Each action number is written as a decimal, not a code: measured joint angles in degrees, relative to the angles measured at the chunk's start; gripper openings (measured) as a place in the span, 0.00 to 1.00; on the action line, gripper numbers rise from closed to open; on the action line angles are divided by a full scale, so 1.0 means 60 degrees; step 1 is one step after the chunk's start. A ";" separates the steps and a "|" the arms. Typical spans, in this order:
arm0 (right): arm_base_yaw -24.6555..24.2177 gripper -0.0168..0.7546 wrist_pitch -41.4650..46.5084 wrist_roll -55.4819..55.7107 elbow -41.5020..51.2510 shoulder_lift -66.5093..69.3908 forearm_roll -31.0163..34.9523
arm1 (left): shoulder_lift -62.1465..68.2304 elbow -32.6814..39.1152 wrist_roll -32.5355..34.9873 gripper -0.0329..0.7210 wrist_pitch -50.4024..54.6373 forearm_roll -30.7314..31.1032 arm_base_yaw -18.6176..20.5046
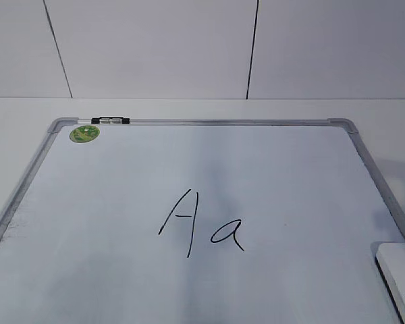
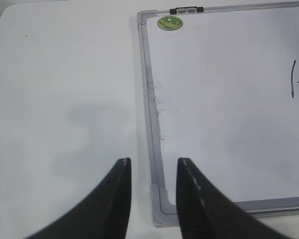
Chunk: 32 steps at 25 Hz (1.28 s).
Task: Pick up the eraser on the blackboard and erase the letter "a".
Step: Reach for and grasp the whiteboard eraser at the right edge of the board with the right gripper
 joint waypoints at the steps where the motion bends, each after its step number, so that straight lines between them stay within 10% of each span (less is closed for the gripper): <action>1: 0.0000 0.82 0.0100 0.0000 -0.0228 0.0405 0.0120 | 0.0000 0.0000 0.0000 0.35 0.0000 0.0000 0.0000; 32: 0.0435 0.78 -0.0883 -0.0833 -0.0486 0.3808 0.0232 | 0.0000 0.0000 0.0000 0.36 -0.0014 0.0000 0.0000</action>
